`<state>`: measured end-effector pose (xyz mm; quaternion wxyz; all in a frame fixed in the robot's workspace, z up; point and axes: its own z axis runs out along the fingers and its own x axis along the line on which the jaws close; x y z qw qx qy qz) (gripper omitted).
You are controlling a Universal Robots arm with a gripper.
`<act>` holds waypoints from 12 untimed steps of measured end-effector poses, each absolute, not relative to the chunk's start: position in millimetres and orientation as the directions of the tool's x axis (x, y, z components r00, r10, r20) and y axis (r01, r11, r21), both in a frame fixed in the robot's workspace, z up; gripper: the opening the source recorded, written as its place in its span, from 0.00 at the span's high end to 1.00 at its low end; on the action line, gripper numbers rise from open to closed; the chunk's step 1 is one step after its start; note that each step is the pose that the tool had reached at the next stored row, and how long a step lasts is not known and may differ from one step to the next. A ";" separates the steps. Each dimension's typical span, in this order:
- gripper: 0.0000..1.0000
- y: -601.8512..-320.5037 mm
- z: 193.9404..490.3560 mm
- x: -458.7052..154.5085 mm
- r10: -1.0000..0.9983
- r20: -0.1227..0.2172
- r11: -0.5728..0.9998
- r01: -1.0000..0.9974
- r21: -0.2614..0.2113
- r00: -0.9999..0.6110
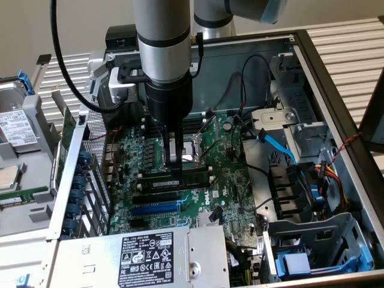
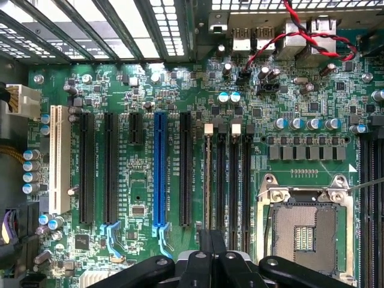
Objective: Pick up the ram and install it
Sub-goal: 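Press down the ram until it locks into place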
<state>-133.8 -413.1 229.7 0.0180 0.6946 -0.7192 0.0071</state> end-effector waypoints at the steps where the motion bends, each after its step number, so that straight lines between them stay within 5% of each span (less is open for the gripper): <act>1: 0.89 -413.1 229.4 -133.8 -0.999 0.035 0.035 -0.999 0.015 -0.034; 12: 0.89 -413.7 226.9 -135.5 -0.999 0.031 0.035 -0.999 0.015 -0.034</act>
